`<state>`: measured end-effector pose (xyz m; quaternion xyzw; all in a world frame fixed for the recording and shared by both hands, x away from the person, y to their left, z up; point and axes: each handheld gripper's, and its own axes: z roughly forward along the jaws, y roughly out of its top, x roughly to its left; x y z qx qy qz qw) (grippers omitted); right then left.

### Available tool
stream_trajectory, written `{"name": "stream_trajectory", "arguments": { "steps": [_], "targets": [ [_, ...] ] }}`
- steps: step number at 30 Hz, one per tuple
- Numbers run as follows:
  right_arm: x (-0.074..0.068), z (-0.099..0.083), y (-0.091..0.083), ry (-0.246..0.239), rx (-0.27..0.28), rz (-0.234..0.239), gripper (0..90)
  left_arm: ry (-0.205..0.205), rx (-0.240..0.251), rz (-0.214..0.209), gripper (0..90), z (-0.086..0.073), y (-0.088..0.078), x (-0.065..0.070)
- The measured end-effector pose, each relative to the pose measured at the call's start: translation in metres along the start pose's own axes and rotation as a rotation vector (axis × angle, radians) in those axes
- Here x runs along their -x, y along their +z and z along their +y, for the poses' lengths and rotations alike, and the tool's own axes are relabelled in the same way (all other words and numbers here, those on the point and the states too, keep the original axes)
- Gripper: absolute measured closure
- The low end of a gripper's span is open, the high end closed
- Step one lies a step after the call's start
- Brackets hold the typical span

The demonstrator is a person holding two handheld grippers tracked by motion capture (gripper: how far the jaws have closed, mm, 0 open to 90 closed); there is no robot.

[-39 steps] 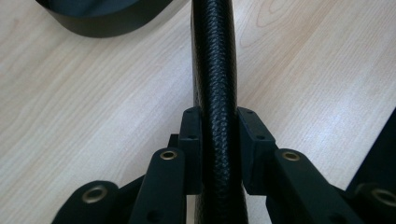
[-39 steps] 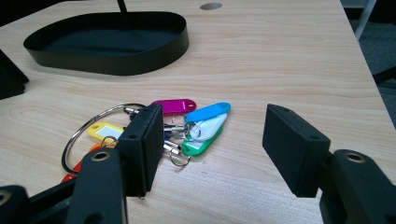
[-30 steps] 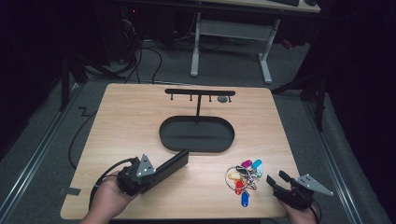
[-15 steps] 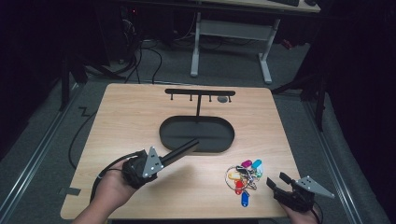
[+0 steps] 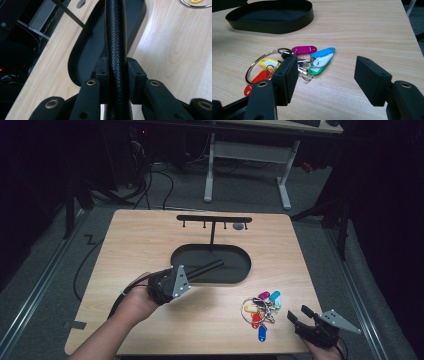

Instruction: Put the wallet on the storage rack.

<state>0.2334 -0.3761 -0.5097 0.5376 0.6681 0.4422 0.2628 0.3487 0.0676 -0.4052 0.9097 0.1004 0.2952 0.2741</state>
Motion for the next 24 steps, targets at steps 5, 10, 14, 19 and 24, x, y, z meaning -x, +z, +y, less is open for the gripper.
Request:
{"name": "stream_trajectory", "arguments": {
  "steps": [5,10,14,19,24],
  "targets": [
    [0.001,0.000,-0.004,0.006,0.010,-0.005,36.1,0.056,0.007,0.016,75.0,0.006,0.014,-0.004],
    [0.000,-0.001,-0.003,0.000,0.006,-0.002,36.1,0.079,0.019,0.017,74.9,0.009,0.027,-0.010],
    [0.000,0.000,-0.003,0.000,0.008,-0.002,36.2,0.091,0.014,0.015,74.9,0.013,0.039,-0.016],
    [0.000,0.000,-0.004,-0.001,0.011,-0.002,36.3,0.107,-0.004,0.016,74.9,0.022,0.058,-0.024],
    [-0.001,0.000,-0.003,-0.002,0.011,0.003,36.4,0.137,-0.008,0.016,74.9,0.028,0.074,-0.029]
  ]
}}
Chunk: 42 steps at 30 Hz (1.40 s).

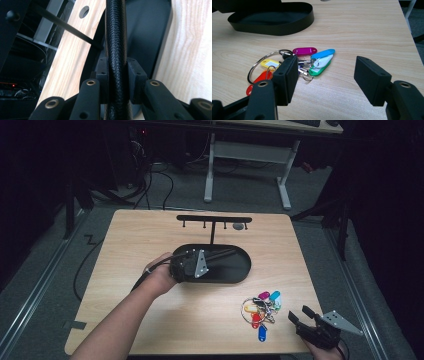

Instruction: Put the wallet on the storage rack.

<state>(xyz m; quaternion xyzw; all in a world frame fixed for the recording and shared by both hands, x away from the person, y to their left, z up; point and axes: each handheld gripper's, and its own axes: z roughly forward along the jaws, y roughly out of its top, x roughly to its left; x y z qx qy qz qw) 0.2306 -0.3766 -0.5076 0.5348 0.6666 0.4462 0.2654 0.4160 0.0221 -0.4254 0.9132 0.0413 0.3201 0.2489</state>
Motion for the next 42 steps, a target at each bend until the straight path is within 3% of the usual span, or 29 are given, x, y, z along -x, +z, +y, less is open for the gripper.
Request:
{"name": "stream_trajectory", "arguments": {
  "steps": [5,16,21,23,26,30,42],
  "targets": [
    [0.000,0.000,0.000,-0.002,0.002,0.007,36.3,0.021,0.001,0.005,74.9,0.006,0.013,-0.005],
    [0.002,-0.001,0.000,0.010,0.003,0.010,36.6,0.015,0.029,0.003,74.8,0.010,0.035,-0.017],
    [0.002,-0.002,0.001,0.018,-0.003,0.012,36.7,0.017,-0.002,-0.009,74.7,0.004,0.048,-0.018],
    [0.003,-0.002,0.003,0.019,-0.009,0.014,36.8,0.009,0.007,-0.013,74.6,0.002,0.050,-0.021],
    [0.003,-0.003,0.005,0.021,-0.016,0.020,36.8,0.019,0.013,-0.013,74.6,0.000,0.051,-0.021],
    [0.001,-0.003,0.005,0.014,-0.021,0.024,36.8,0.048,-0.017,-0.016,74.4,-0.004,0.055,-0.021],
    [0.000,-0.004,0.006,0.009,-0.028,0.025,36.8,0.028,-0.068,-0.017,72.5,-0.014,0.061,-0.021]
  ]
}}
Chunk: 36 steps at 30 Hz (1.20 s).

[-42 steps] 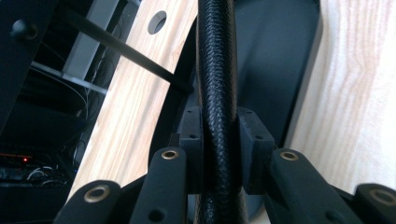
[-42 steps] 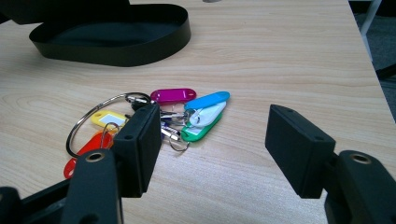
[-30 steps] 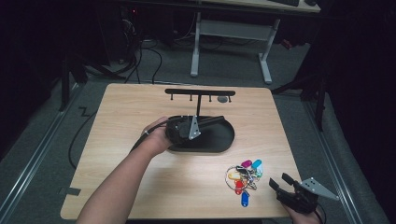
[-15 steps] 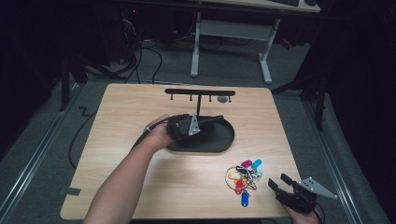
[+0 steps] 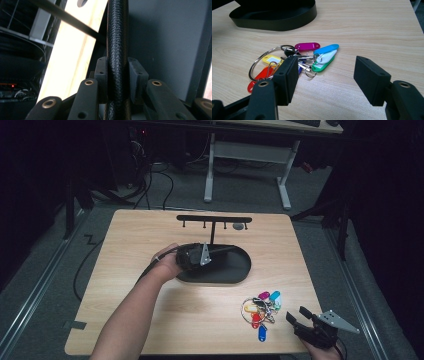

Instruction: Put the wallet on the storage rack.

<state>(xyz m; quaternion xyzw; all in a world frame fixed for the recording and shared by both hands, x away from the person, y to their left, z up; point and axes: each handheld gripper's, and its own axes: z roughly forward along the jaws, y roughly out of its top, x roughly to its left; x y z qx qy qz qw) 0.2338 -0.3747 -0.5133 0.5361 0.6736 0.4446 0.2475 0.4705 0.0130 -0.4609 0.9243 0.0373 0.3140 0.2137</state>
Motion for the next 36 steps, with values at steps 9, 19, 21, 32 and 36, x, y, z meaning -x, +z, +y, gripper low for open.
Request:
{"name": "stream_trajectory", "arguments": {
  "steps": [9,19,21,32,36],
  "targets": [
    [0.000,0.000,0.001,-0.003,-0.004,0.001,36.9,-0.076,0.005,-0.024,65.7,-0.009,0.000,0.001],
    [-0.002,0.000,0.001,-0.004,-0.004,0.003,36.9,-0.147,-0.021,-0.066,53.9,-0.012,0.001,0.011],
    [-0.001,0.000,0.001,-0.003,-0.006,0.002,36.8,-0.151,-0.013,-0.074,53.6,-0.012,0.000,0.012],
    [-0.002,0.000,0.003,-0.014,-0.009,0.002,36.8,-0.242,0.053,-0.077,51.7,-0.016,-0.018,0.012],
    [-0.005,0.000,0.003,-0.010,-0.013,0.003,37.3,-0.278,0.083,-0.072,51.9,-0.021,-0.027,0.015]
  ]
}}
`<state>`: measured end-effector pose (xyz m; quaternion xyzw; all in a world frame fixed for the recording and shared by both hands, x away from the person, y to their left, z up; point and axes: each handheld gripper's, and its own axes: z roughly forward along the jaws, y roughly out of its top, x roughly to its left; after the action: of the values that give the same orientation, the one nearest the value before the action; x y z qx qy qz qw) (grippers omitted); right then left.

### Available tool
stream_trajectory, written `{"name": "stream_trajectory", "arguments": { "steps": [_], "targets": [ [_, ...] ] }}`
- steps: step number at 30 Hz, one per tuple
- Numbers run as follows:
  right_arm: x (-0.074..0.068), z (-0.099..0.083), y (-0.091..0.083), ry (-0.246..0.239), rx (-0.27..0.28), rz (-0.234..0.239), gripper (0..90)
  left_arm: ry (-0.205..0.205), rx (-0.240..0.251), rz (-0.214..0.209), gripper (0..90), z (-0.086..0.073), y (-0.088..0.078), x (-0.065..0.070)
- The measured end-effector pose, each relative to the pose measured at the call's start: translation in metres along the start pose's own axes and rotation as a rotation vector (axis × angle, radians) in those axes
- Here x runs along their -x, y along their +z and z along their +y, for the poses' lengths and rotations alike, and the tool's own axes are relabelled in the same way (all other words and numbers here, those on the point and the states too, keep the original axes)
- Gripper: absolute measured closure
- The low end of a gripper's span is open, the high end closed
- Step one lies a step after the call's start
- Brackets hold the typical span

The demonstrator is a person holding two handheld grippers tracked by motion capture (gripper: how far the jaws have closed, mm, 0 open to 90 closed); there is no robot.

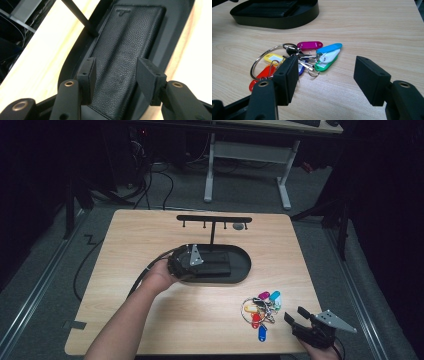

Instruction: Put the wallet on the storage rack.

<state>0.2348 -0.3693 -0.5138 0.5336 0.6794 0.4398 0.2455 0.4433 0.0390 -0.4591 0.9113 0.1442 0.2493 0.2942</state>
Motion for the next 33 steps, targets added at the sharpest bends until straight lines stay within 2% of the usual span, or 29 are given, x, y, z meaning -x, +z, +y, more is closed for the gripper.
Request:
{"name": "stream_trajectory", "arguments": {
  "steps": [2,4,8,12,15,20,28,33],
  "targets": [
    [0.000,0.000,0.001,-0.014,0.005,0.004,38.3,-0.015,-0.006,0.027,52.4,-0.004,-0.004,0.003],
    [-0.001,0.001,0.001,-0.012,0.003,0.004,38.4,-0.038,0.003,0.024,52.9,-0.010,-0.007,0.007],
    [-0.002,0.002,0.002,-0.018,0.001,0.006,38.8,-0.058,-0.001,0.024,53.1,-0.023,-0.014,0.012],
    [-0.002,0.002,0.002,-0.015,0.004,0.004,38.8,-0.088,0.012,0.037,52.6,-0.035,-0.023,0.016],
    [-0.001,0.002,0.002,-0.010,0.004,0.006,39.0,-0.124,0.031,0.033,52.6,-0.045,-0.030,0.020],
    [-0.002,0.002,0.001,-0.016,0.009,0.007,40.1,-0.164,0.037,0.034,53.5,-0.062,-0.040,0.029],
    [-0.003,0.003,0.000,-0.017,0.011,0.002,40.3,-0.249,0.064,0.021,53.6,-0.089,-0.051,0.040],
    [-0.003,0.002,0.000,-0.025,0.015,0.003,41.0,-0.315,0.091,0.031,53.6,-0.107,-0.059,0.053]
  ]
}}
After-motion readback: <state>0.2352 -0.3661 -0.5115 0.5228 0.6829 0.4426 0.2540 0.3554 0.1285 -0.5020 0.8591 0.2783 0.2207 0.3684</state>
